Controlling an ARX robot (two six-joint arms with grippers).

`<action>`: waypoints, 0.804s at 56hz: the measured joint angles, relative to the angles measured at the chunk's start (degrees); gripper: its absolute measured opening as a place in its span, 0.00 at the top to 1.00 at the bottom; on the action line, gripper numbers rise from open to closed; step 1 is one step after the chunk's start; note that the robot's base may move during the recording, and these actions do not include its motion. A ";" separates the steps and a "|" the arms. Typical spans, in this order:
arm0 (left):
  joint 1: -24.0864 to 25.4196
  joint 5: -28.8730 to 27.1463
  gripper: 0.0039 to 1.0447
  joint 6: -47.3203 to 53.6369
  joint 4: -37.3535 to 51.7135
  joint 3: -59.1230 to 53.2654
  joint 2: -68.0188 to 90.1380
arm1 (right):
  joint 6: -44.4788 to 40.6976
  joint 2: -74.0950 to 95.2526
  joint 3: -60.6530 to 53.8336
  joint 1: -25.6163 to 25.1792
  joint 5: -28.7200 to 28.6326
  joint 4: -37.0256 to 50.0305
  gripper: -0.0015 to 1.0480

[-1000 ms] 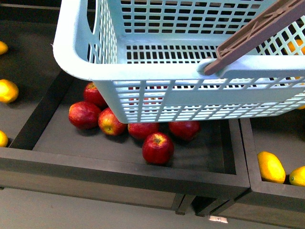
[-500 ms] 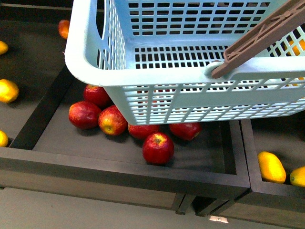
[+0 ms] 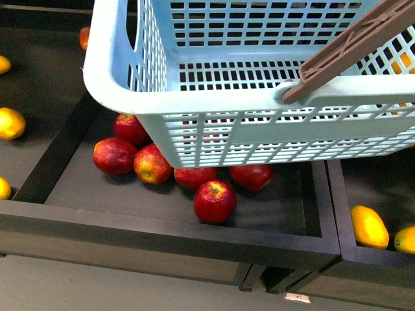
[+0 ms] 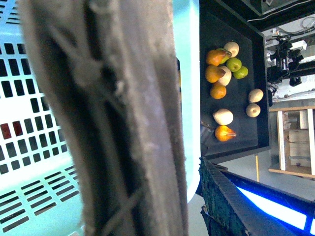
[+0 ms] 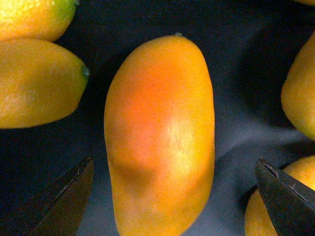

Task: Pick lemon and mango into basket

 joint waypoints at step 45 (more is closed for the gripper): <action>0.00 0.02 0.74 -0.02 0.00 0.00 0.00 | -0.87 2.71 2.38 -1.29 -1.09 -0.20 0.41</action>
